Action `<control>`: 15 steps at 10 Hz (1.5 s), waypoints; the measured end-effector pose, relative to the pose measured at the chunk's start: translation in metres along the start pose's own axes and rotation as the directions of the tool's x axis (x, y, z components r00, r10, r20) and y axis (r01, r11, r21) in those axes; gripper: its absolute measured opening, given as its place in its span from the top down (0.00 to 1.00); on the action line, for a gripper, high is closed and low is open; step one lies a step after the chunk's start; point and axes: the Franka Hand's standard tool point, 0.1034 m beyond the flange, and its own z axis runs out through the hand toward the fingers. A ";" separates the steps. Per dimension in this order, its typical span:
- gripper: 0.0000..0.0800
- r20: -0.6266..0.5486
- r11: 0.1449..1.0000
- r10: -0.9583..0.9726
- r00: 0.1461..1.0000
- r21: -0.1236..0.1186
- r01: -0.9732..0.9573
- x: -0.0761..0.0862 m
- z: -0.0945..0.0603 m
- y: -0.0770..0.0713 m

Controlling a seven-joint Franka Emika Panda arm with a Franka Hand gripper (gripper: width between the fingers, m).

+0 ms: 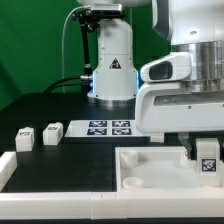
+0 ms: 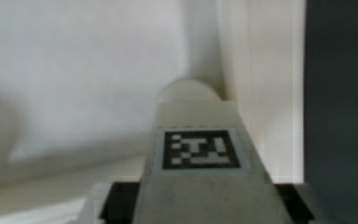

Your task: Assemble one leg

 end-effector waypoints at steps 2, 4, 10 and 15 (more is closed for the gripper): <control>0.64 0.006 0.967 0.254 0.967 0.004 -0.254 -0.001 0.000 0.000; 0.64 0.019 0.875 0.484 0.875 0.013 -0.484 -0.002 0.000 0.000; 0.63 0.041 0.553 0.832 0.553 0.001 -0.833 -0.006 0.001 -0.005; 0.19 0.034 0.837 0.546 0.837 0.018 -0.547 -0.006 0.002 -0.006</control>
Offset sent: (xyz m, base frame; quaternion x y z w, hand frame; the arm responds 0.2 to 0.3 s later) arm -0.0031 -0.0031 -0.0031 0.0083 -0.0127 0.3491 0.9370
